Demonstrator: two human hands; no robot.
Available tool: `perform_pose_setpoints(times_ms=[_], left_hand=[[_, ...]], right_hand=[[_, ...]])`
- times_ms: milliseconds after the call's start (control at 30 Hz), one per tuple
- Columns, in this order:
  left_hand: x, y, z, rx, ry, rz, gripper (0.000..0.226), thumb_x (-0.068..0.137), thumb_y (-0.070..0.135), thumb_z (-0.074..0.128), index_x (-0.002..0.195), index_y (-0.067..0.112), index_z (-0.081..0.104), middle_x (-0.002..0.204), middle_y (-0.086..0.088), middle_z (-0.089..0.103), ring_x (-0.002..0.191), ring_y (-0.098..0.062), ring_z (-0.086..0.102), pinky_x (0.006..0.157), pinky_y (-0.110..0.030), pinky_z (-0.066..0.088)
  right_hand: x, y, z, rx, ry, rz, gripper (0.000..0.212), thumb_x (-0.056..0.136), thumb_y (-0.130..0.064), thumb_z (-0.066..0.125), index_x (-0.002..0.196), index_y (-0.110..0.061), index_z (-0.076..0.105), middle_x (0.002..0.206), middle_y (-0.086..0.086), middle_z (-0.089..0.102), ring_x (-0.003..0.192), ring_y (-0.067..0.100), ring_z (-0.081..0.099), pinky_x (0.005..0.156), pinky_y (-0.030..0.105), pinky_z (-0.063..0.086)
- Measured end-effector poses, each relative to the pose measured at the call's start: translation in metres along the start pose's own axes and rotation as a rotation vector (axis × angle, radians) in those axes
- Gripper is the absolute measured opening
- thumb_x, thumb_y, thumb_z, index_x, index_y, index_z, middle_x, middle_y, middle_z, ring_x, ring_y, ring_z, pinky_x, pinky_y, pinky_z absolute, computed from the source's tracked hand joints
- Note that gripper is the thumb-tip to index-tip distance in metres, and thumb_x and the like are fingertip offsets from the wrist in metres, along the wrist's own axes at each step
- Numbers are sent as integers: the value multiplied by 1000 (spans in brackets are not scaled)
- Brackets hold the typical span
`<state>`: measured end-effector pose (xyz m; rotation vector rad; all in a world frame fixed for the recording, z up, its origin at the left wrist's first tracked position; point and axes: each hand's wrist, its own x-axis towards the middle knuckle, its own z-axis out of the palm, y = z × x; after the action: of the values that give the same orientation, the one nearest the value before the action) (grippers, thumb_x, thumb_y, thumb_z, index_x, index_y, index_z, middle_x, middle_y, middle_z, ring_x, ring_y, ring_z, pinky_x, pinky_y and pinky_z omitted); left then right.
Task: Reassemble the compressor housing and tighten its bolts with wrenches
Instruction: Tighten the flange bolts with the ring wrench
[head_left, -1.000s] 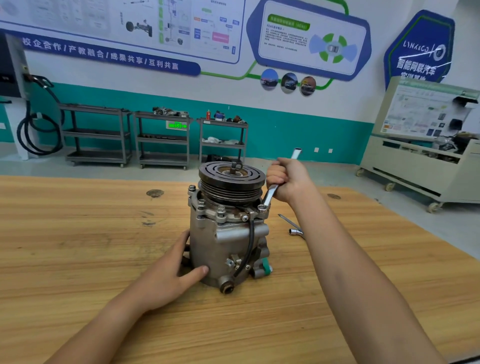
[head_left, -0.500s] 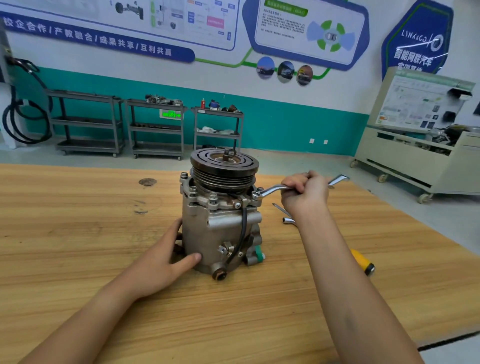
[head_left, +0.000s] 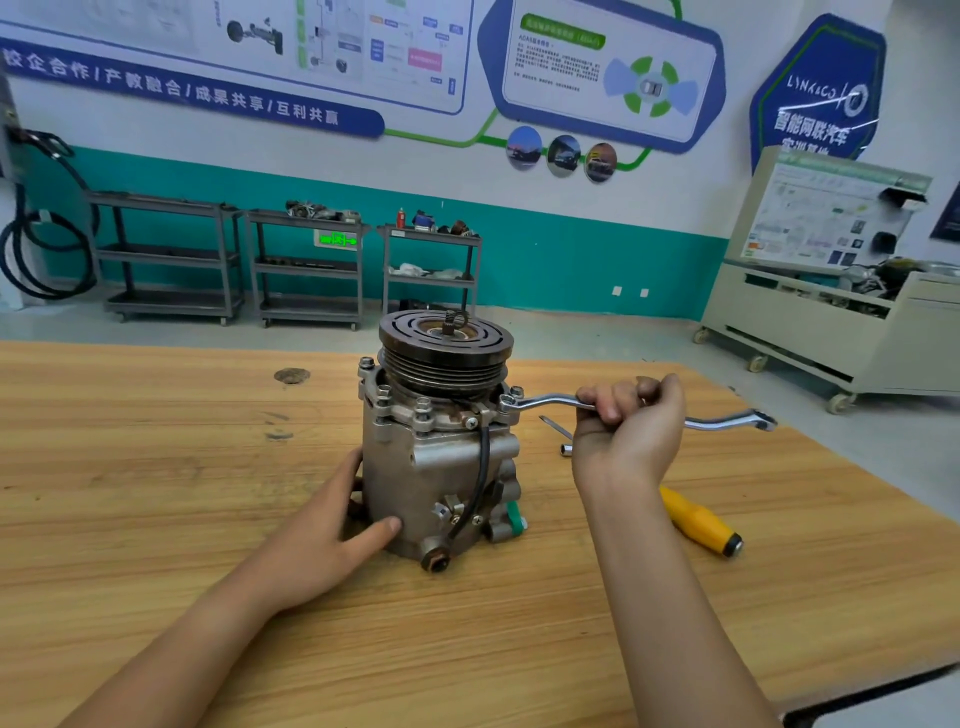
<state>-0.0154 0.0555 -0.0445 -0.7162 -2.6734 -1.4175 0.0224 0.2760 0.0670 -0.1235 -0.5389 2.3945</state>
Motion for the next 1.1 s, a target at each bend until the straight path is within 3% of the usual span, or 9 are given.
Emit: perform_pose_setpoints(times_ms=[133,200,300,367,467,600,800,1000,1100], left_hand=[[0,-1,-1,-8,0,24,75,85,30,63,141,37,15,139,7,39,112,-7,54,97,-26,43],[-1,0,-4,1,-7,17,82,79,38,65,145,31,17,144,2,36,118,-11,49,101,-30,41],[-1,9,-11,43,6,14,115,55,61,67,149,26,10,149,8,23,126,-7,34,105,-27,33],[0,16,-19,-31,133,14,125,48,64,68,148,30,2,147,15,18,127,-3,30,104,-30,31],[10,25,-28,-158,252,66,125,52,57,75,148,32,-1,152,17,13,133,-1,25,107,-33,27],[24,37,-35,-123,139,142,134,41,58,78,144,38,-5,144,29,6,133,8,15,107,-27,22],[39,43,-49,-61,-30,115,144,36,58,83,148,33,-4,142,23,13,130,3,19,107,-23,23],[35,50,-36,-86,120,106,146,31,64,84,149,26,7,149,9,20,135,-8,24,111,-36,27],[30,51,-23,-120,185,114,141,39,54,85,148,29,0,151,14,13,133,-2,19,109,-27,22]], right_hand=[[-12,1,-3,14,-32,-61,39,100,-28,34,63,-17,35,42,-6,23,37,11,26,44,16,39],[-14,0,-2,8,-27,-72,39,100,-27,34,63,-17,35,42,-6,23,37,11,25,44,17,38],[-13,-1,0,0,-25,-53,39,100,-25,33,62,-17,34,42,-6,23,36,11,24,43,16,37],[-12,-3,0,-8,-24,-30,39,100,-24,33,62,-17,34,41,-6,22,35,11,23,42,16,36],[-10,-4,2,-11,-12,-2,38,100,-22,32,62,-17,33,40,-6,22,34,11,22,40,15,33],[-4,-6,10,-25,-32,35,39,100,-22,31,62,-17,34,38,-6,21,31,10,20,38,13,29],[4,-6,20,-91,-78,52,38,100,-22,30,63,-16,33,37,-7,20,30,10,19,37,13,26],[21,-7,21,-97,-53,129,37,99,-19,29,62,-17,32,36,-7,20,29,9,18,36,13,25],[35,-6,24,-93,-34,184,37,99,-19,29,63,-17,32,36,-7,19,28,9,17,35,13,24]])
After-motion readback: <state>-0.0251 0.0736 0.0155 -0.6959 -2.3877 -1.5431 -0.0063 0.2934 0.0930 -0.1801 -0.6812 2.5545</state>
